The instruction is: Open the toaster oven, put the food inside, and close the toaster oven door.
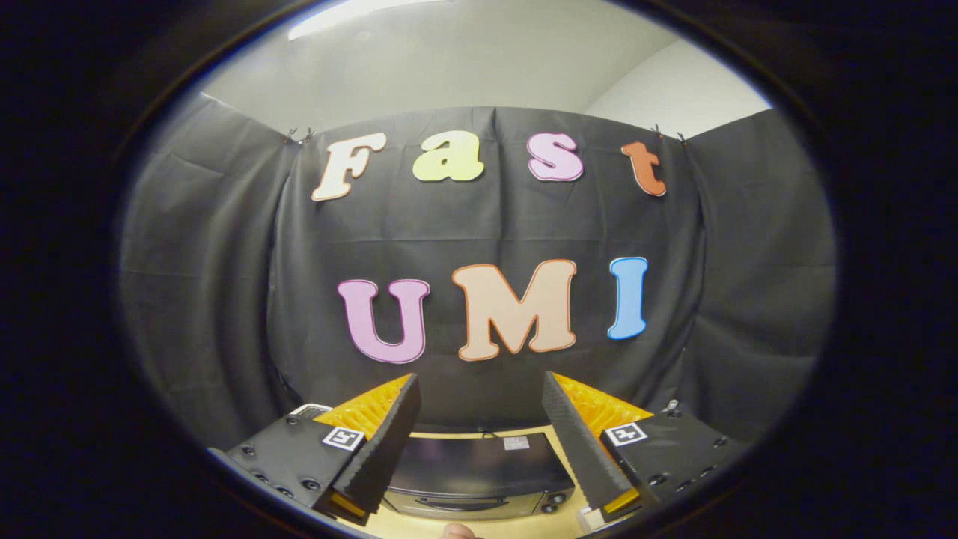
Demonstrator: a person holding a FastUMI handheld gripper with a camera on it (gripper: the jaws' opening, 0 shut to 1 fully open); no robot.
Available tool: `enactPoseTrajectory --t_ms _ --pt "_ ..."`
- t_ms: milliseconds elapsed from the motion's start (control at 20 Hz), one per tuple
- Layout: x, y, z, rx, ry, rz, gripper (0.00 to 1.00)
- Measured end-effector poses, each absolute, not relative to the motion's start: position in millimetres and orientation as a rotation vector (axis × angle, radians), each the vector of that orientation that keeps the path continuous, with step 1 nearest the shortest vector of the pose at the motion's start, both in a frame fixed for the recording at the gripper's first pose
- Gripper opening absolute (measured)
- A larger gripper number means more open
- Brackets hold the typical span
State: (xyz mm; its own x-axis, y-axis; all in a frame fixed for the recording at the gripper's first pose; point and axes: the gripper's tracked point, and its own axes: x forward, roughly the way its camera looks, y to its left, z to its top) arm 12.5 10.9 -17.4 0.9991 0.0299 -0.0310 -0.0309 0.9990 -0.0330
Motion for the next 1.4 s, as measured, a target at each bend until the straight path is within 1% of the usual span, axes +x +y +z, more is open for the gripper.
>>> enactPoseTrajectory --t_ms 200,400,750,1000,1250,1400 --pt "20 19 -29 -0.008 0.009 0.055 1.00" --pt "34 21 -66 -0.015 0.014 0.055 1.00" --pt "52 25 -197 -0.054 0.215 0.052 1.00" --pt "52 26 -270 -0.112 0.329 0.046 1.00" --pt "45 23 -319 -0.100 0.420 0.035 1.00" --pt "40 20 -330 -0.058 0.428 0.039 1.00"
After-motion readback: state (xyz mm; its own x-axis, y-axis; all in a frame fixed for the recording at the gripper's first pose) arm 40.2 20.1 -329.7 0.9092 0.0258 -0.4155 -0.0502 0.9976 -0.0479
